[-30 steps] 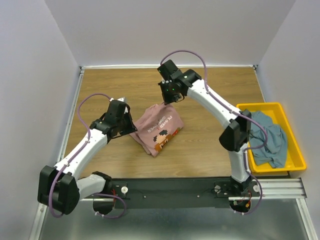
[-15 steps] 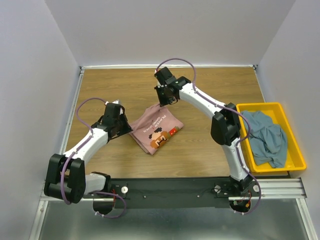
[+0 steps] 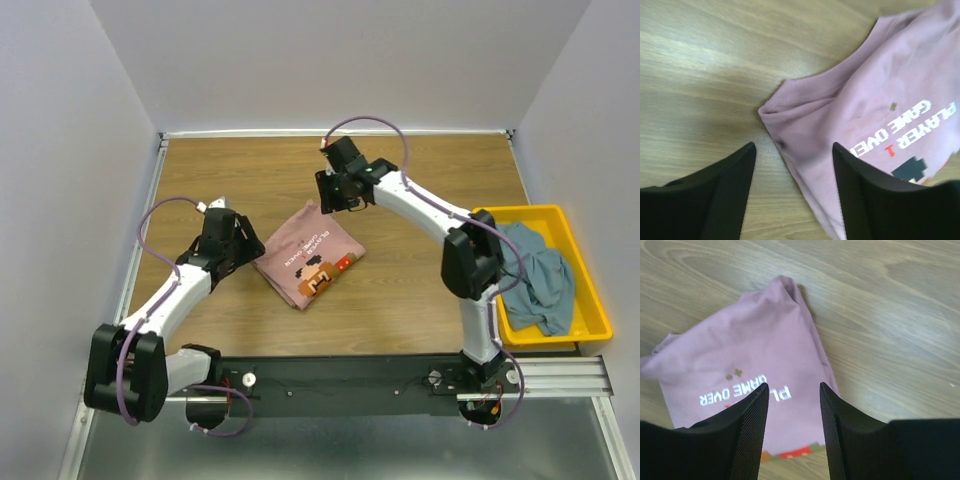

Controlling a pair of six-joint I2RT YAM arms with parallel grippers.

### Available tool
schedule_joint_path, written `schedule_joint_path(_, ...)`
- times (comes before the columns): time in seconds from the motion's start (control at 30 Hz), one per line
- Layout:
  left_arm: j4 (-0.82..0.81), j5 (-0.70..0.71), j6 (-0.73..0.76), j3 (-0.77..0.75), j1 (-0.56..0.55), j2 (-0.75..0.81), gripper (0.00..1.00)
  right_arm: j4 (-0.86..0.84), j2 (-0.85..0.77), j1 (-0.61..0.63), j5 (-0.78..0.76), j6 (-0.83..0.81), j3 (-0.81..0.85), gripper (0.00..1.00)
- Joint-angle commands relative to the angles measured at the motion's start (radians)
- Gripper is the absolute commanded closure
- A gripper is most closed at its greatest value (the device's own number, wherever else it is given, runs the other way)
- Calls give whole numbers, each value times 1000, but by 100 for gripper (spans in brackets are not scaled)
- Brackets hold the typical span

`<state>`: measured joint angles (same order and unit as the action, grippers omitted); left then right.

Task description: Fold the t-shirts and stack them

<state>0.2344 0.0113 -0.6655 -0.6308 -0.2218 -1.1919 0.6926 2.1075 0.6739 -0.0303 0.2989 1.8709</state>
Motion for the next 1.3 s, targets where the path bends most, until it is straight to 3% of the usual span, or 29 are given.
schedule_joint_path(0.0,5,66,0,-32,6,118,26,-94,-157,-57,18,20,-156,48)
schedule_joint_path(0.13,5,9,-63,-4,-71,259,36,-311,-273,-108,368,38,-352,49)
schedule_joint_path(0.27,-97,-43,-141,83,-160,305,52,-451,-235,-111,603,77,-414,49)
schedule_joint_path(0.4,-254,-71,-190,170,-188,238,65,-590,-158,-111,756,132,-408,50)
schedule_joint_path(0.47,-349,-71,-223,212,-147,171,75,-628,-68,-111,834,161,-349,50)
schedule_joint_path(0.53,-461,-141,-236,239,-53,114,80,-662,23,-111,863,183,-310,50)
schedule_joint_path(0.67,-527,-180,-203,192,39,-113,84,-683,167,-120,882,221,-201,50)
schedule_joint_path(0.77,-540,-212,-183,128,91,-250,90,-757,275,-138,880,273,-103,50)
schedule_joint_path(0.93,-482,-246,-164,30,131,-357,96,-847,379,-192,830,396,-73,50)
schedule_joint_path(1.17,-362,-234,-63,-205,134,-512,96,-904,330,-267,799,434,-187,50)
schedule_joint_path(1.27,-359,-246,-34,-233,134,-496,87,-907,213,-275,799,413,-237,50)
